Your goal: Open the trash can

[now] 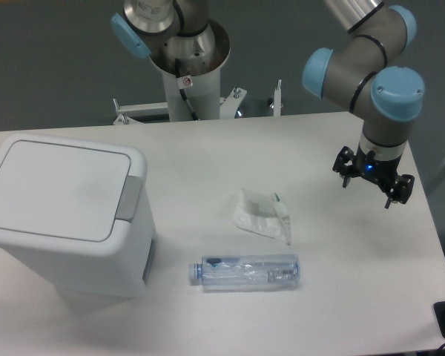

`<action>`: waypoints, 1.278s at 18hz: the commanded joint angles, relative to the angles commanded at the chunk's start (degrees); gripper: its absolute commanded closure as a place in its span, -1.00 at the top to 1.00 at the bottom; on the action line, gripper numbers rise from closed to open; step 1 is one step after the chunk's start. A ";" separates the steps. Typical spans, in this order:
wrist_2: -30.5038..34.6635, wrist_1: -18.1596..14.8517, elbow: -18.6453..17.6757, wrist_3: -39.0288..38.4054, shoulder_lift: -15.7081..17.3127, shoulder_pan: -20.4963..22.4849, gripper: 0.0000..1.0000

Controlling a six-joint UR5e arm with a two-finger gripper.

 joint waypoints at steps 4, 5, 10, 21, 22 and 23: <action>-3.50 0.00 0.00 -11.59 0.70 -3.25 1.00; -4.39 0.00 0.09 -14.15 0.79 -3.69 1.00; -12.37 0.09 1.23 -27.78 1.23 -6.77 1.00; -36.83 -0.62 3.77 -46.34 5.44 -12.48 1.00; -36.91 -0.62 3.78 -47.30 6.06 -12.66 1.00; -37.09 -0.70 3.78 -48.44 6.59 -13.01 1.00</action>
